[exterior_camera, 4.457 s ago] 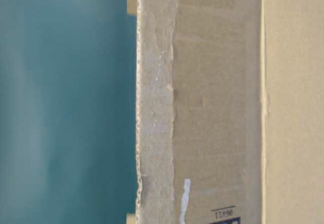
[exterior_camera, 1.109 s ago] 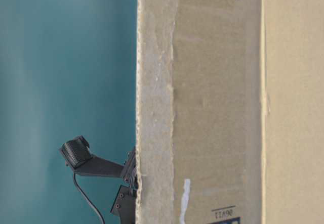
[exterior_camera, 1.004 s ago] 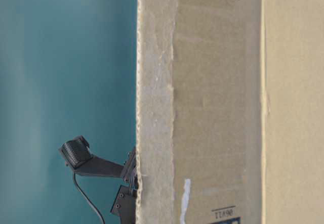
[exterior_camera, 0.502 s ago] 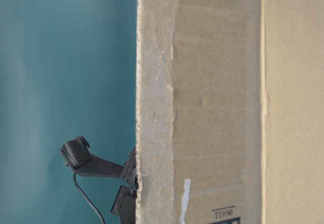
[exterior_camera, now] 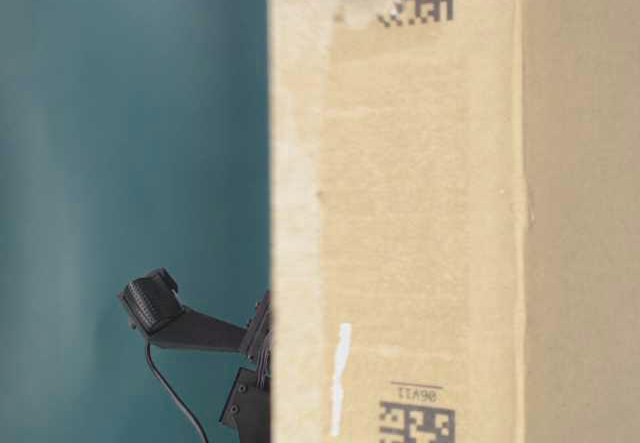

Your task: Close the cardboard box.

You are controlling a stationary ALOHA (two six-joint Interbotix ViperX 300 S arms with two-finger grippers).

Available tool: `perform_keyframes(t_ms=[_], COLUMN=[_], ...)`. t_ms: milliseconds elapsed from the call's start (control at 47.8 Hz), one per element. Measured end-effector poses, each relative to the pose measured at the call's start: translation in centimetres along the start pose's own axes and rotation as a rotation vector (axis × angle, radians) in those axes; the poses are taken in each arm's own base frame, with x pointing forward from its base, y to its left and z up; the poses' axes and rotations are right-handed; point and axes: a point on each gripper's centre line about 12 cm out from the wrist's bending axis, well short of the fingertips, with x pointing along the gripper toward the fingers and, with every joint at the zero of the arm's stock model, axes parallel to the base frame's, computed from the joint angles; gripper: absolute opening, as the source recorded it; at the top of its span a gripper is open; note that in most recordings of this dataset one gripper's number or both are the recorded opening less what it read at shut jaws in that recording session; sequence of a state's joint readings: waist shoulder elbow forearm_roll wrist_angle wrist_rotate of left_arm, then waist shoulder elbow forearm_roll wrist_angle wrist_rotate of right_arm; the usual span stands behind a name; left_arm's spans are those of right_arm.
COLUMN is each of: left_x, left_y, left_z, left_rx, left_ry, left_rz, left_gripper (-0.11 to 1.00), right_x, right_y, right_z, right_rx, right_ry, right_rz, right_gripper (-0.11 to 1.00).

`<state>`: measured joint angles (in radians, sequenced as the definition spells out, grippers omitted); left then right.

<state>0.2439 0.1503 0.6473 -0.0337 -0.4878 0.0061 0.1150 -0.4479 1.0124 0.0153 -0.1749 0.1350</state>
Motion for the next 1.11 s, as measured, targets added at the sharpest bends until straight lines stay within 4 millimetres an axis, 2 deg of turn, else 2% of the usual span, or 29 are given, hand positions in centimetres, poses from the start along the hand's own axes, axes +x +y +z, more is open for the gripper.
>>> perform_keyframes(t_ms=[126,356,774,921,1109], left_x=[0.0,0.0,-0.1,-0.8,-2.4], left_y=[-0.1,-0.1,-0.1,-0.2,0.0], left_z=[0.0,0.0,0.1,1.9,6.2], left_rx=[0.000,0.000,-0.007,-0.003,0.018], left_ry=[0.000,0.002,0.003,0.005,0.028], left_rz=[-0.002,-0.002,-0.002,-0.004,-0.002], left_gripper=[0.01,0.01,0.01,0.01,0.01], right_x=[0.9,2.4,2.8,2.9,3.0], right_y=[-1.5,-2.1,-2.2,-2.2,-2.2], right_z=[-1.2,-3.5,-3.7,-3.7,-3.6], right_rx=[0.021,0.039,0.065,0.067,0.067], right_ry=[0.064,0.158,0.165,0.165,0.164], right_rz=[-0.051,-0.073,-0.082,-0.082,-0.082], right_gripper=[0.00,0.00,0.00,0.00,0.00])
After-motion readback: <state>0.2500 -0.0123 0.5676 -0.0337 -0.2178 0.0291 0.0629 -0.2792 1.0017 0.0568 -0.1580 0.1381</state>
